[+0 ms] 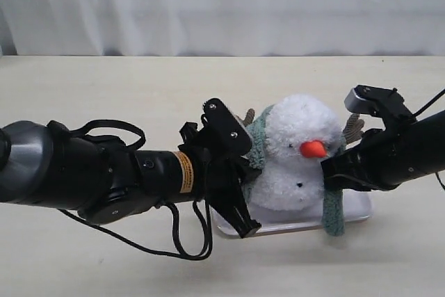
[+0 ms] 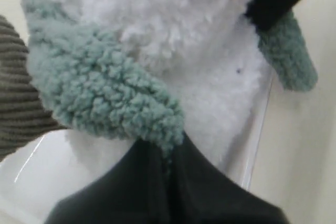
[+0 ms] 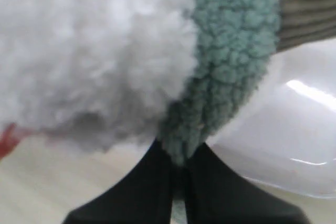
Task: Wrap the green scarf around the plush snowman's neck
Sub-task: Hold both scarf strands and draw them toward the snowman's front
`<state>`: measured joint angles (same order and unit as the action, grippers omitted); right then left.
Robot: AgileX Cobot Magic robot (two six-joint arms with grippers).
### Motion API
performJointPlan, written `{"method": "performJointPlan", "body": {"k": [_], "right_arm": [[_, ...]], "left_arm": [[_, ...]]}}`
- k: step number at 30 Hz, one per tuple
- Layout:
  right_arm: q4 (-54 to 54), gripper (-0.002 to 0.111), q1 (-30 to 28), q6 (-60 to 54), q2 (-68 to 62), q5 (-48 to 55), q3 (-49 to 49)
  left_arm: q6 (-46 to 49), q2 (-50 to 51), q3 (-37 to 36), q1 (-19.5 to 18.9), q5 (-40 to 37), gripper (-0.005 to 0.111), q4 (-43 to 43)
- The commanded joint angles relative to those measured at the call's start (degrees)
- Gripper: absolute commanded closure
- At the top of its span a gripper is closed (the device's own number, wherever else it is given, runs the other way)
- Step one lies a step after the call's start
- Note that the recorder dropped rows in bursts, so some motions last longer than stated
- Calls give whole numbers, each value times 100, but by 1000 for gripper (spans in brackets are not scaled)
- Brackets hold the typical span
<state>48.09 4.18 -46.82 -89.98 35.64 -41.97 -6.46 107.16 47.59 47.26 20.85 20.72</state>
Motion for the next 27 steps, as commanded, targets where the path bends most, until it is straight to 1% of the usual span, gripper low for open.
{"method": "performJointPlan", "body": {"k": [1, 2, 4, 5, 7, 10, 12, 16, 22, 27], "right_arm": [[403, 104, -2, -261, 14, 604, -6], [458, 104, -2, -309, 14, 645, -6], [458, 104, -2, -307, 14, 709, -6], [458, 104, -2, -307, 14, 759, -6], [512, 104, -2, -307, 14, 820, -6], [513, 104, -2, -335, 14, 835, -6], [513, 104, -2, -333, 14, 824, -6], [513, 104, -2, -333, 14, 814, -6], [537, 104, -2, -347, -33, 589, 125], [760, 104, -2, -471, -237, 729, 150]], "left_arm": [[-1326, -47, 13, 6, 157, 107, 810], [-1944, -47, 13, 6, 263, 107, 1397], [-2874, -47, 13, 6, 397, 107, 2144], [-3285, -47, 13, 6, 466, 107, 2517], [-3809, -47, 13, 6, 505, 107, 3050], [-4323, -47, 13, 6, 440, 107, 3116], [-4486, -47, 13, 6, 441, 107, 3125], [-4598, -17, 13, 6, 441, 107, 3125], [-4611, 353, 82, 6, 488, 107, 3125], [-4620, 412, 129, 6, 938, 107, 3153]]}}
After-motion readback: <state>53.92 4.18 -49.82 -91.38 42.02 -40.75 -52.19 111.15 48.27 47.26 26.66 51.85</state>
